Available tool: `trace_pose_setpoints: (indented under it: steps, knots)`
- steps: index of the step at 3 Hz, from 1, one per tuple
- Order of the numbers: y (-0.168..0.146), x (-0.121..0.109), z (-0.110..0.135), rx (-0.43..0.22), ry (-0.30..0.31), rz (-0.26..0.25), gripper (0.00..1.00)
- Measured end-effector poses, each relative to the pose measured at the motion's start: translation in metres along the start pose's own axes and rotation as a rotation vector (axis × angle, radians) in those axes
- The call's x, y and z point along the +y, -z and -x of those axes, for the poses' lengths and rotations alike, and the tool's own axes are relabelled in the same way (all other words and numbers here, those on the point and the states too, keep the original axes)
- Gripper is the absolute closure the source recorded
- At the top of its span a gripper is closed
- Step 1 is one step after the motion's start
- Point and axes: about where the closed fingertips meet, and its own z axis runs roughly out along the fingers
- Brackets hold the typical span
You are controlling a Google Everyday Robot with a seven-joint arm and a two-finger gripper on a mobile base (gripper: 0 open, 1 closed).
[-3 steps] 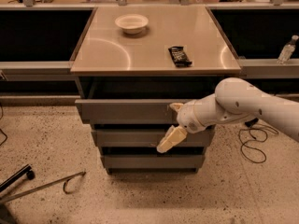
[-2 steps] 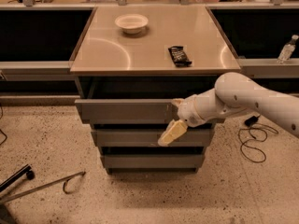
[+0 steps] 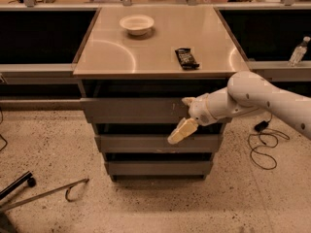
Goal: Close top drawer
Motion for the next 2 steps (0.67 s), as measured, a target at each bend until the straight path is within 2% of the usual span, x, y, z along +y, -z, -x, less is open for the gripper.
trace_pose_setpoints:
  steps: [1, 2]
  knots:
    - [-0.009, -0.005, -0.002, -0.002, -0.008, 0.018, 0.0]
    - [-0.011, -0.024, -0.004, 0.002, -0.019, 0.015, 0.0]
